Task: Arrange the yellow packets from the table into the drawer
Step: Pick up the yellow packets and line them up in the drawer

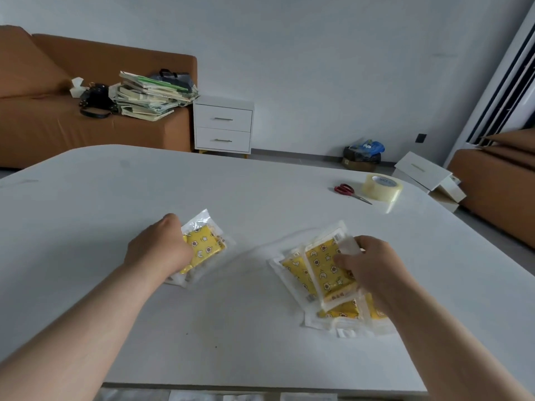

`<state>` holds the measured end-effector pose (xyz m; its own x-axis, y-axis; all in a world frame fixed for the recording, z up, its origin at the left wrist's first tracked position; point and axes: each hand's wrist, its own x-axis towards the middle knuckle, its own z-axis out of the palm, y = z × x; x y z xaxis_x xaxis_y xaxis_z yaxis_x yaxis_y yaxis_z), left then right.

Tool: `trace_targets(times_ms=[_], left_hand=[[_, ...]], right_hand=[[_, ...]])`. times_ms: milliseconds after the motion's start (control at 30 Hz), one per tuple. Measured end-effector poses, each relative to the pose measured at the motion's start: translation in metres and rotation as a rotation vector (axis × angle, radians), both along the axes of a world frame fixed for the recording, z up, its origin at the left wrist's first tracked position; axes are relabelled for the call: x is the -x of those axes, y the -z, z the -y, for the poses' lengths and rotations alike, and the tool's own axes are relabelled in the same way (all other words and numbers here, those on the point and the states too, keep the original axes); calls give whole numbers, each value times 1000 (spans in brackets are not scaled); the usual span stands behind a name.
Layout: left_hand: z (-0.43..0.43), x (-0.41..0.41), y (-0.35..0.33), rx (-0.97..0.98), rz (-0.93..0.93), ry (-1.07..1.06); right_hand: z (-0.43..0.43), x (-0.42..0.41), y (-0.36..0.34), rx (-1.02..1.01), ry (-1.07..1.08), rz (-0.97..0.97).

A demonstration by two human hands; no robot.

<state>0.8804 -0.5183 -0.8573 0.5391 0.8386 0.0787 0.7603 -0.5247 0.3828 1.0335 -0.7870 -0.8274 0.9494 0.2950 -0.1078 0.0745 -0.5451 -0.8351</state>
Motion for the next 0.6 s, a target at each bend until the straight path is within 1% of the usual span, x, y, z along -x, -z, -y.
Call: trace_targets(times_ms=[67, 167, 300, 467, 600], left_hand=[[2, 0, -1, 11, -35, -13], [5, 1, 2, 24, -91, -35], [-1, 0, 4, 28, -157, -27], [-9, -3, 5, 77, -121, -31], [-12, -1, 3, 160, -60, -41]], right_hand=[[3, -3, 2, -13, 14, -4], [1, -6, 10, 31, -1, 10], [-3, -8, 17, 76, 11, 96], [-7, -6, 20, 94, -18, 175], [-5, -6, 17, 33, 5, 232]])
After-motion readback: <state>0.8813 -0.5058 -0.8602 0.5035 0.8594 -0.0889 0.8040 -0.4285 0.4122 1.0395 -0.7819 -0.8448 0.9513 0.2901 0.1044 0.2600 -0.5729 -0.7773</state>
